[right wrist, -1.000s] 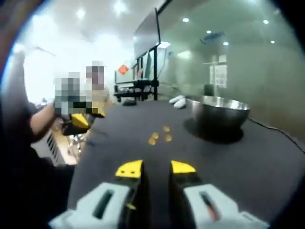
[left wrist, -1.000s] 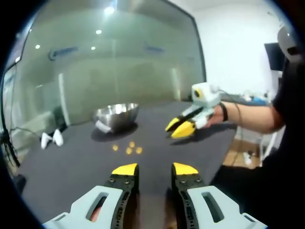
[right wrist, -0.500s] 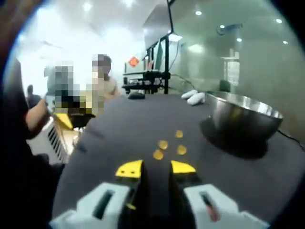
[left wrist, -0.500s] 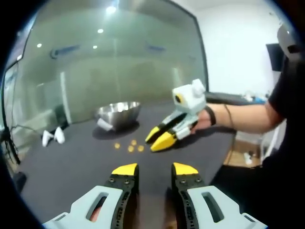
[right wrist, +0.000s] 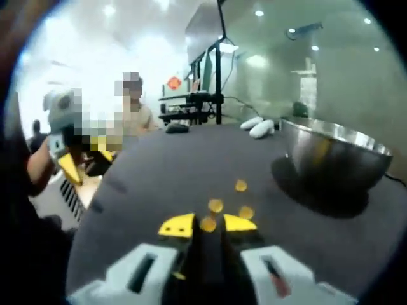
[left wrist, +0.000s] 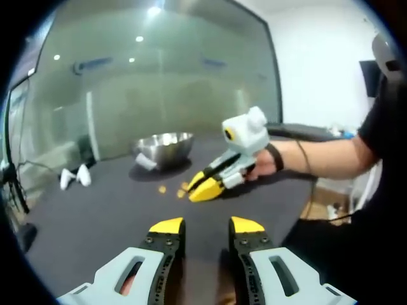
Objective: Pick up the QQ candy scattered on the table and place it into the stainless steel bowl on the table
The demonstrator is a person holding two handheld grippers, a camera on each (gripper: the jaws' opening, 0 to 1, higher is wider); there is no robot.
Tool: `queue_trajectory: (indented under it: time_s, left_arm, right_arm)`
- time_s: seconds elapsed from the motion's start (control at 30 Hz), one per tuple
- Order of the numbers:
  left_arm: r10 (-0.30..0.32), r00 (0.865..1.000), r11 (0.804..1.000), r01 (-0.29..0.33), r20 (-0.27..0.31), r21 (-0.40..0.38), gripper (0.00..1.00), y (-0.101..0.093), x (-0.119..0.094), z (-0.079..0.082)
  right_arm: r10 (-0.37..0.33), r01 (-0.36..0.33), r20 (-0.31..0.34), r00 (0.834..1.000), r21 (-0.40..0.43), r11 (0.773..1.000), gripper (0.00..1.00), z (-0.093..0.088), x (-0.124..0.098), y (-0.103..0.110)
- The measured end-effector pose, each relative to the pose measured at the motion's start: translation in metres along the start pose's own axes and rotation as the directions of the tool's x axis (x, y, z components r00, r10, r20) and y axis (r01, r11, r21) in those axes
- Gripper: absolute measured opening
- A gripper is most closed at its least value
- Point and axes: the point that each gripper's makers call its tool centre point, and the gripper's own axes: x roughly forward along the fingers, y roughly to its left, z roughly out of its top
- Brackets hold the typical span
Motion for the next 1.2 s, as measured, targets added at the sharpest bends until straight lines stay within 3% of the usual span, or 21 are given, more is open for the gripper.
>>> queue_trajectory:
  time_s: [0.1,0.37,0.4,0.47,0.7,0.87,0.93,1.0,1.13,1.2]
  left_arm:
    - [-0.001,1.0,1.0,0.001,-0.001,-0.005,0.29,0.0,0.0,-0.001]
    - [-0.002,1.0,1.0,0.003,0.013,-0.015,0.29,0.0,-0.002,0.0]
    - [-0.002,1.0,1.0,0.003,0.011,-0.015,0.29,0.0,-0.001,0.0]
    - [-0.005,1.0,1.0,0.005,0.011,-0.017,0.29,-0.001,-0.001,0.0]
    - [-0.011,1.0,1.0,0.011,0.006,-0.013,0.29,-0.002,0.0,-0.001]
    - [-0.008,1.0,1.0,0.008,0.011,-0.013,0.29,-0.001,0.001,0.001]
    - [-0.007,1.0,1.0,0.008,0.012,-0.012,0.29,-0.001,0.002,0.001]
    - [-0.008,1.0,1.0,0.008,0.011,-0.012,0.29,-0.001,0.003,0.001]
    - [-0.006,1.0,1.0,0.006,0.003,-0.019,0.29,-0.001,0.006,-0.002]
    - [-0.01,1.0,1.0,0.01,0.0,-0.015,0.29,-0.002,0.007,-0.002]
  right_arm:
    - [-0.011,0.011,0.0,1.0,-0.045,0.999,0.1,0.0,0.0,0.0]
    - [-0.023,0.023,-0.001,1.0,-0.045,0.999,0.09,0.0,0.0,0.001]
    - [-0.024,0.023,0.0,1.0,-0.041,0.999,0.09,0.0,0.0,0.001]
    - [-0.028,0.028,-0.007,1.0,0.055,0.998,0.09,-0.001,-0.002,0.001]
    - [-0.091,0.087,0.058,0.994,0.07,0.994,0.09,0.011,-0.022,-0.009]
    - [-0.175,0.169,0.069,0.982,0.08,0.982,0.09,0.011,-0.043,-0.026]
    - [-0.243,0.238,0.057,0.968,0.088,0.967,0.09,0.009,-0.051,-0.037]
    - [-0.368,0.368,0.046,0.929,0.02,0.93,0.09,0.008,-0.063,-0.054]
    - [-0.427,0.425,0.089,0.9,0.041,0.904,0.09,0.019,-0.075,-0.069]
    - [-0.472,0.468,0.126,0.873,0.057,0.882,0.09,0.031,-0.083,-0.079]
